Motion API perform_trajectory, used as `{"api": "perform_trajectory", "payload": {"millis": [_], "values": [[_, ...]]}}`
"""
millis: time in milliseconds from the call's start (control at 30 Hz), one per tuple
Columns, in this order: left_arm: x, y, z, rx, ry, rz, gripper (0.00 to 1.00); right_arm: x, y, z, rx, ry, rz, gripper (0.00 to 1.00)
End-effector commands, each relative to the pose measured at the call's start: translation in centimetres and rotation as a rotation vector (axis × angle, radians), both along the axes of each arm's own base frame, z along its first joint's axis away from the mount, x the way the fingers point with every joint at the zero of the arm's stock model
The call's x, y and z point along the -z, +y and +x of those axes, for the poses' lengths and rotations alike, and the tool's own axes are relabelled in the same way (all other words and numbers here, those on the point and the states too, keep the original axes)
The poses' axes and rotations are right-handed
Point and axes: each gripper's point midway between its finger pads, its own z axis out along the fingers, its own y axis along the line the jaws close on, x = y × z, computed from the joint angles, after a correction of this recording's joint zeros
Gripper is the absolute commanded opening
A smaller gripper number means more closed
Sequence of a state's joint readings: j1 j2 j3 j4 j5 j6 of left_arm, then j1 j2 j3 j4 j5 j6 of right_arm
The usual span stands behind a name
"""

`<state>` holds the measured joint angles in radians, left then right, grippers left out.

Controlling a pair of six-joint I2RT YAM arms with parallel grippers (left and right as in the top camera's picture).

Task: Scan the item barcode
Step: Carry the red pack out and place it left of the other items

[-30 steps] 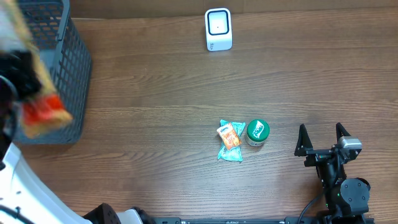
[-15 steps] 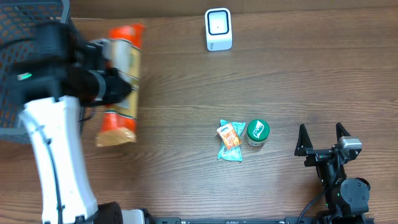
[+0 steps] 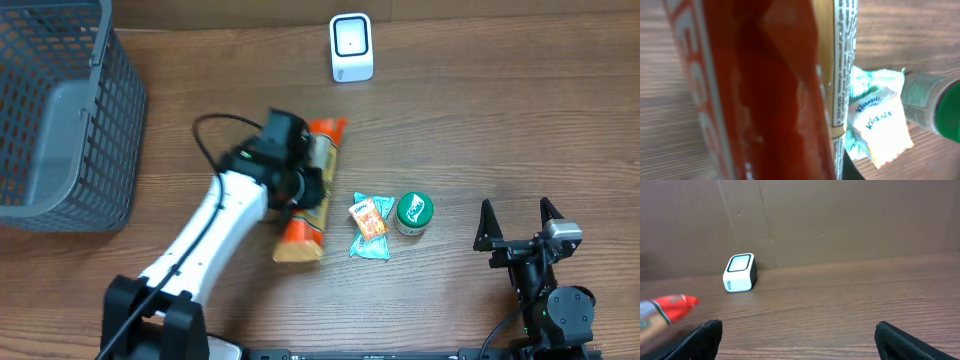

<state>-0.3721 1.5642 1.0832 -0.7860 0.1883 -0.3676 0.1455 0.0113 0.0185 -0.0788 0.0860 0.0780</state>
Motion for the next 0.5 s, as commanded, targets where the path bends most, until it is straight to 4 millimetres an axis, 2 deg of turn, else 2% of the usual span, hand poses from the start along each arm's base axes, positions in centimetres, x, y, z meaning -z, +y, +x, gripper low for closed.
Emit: {"api": "perform_trajectory", "payload": {"millis": [0, 167, 300, 367, 467], "values": [[0.2, 0.0, 0.5, -0.101, -0.069, 0.062, 0.04, 0.3, -0.2, 0.0, 0.011, 0.001, -0.001, 1.0], [1.5, -1.2, 0.3, -0.119, -0.108, 0.063, 0.04, 0.3, -0.2, 0.0, 0.011, 0.001, -0.001, 1.0], [3.1, -0.5, 0.2, -0.208, -0.113, 0.073, 0.07, 0.3, -0.2, 0.0, 0.011, 0.0, -0.001, 1.0], [3.8, -0.4, 0.2, -0.225, -0.115, 0.064, 0.11, 0.3, -0.2, 0.0, 0.011, 0.001, -0.001, 1.0], [4.5, -0.3, 0.0, -0.225, -0.117, 0.064, 0.27, 0.3, -0.2, 0.0, 0.011, 0.0, -0.001, 1.0]]}}
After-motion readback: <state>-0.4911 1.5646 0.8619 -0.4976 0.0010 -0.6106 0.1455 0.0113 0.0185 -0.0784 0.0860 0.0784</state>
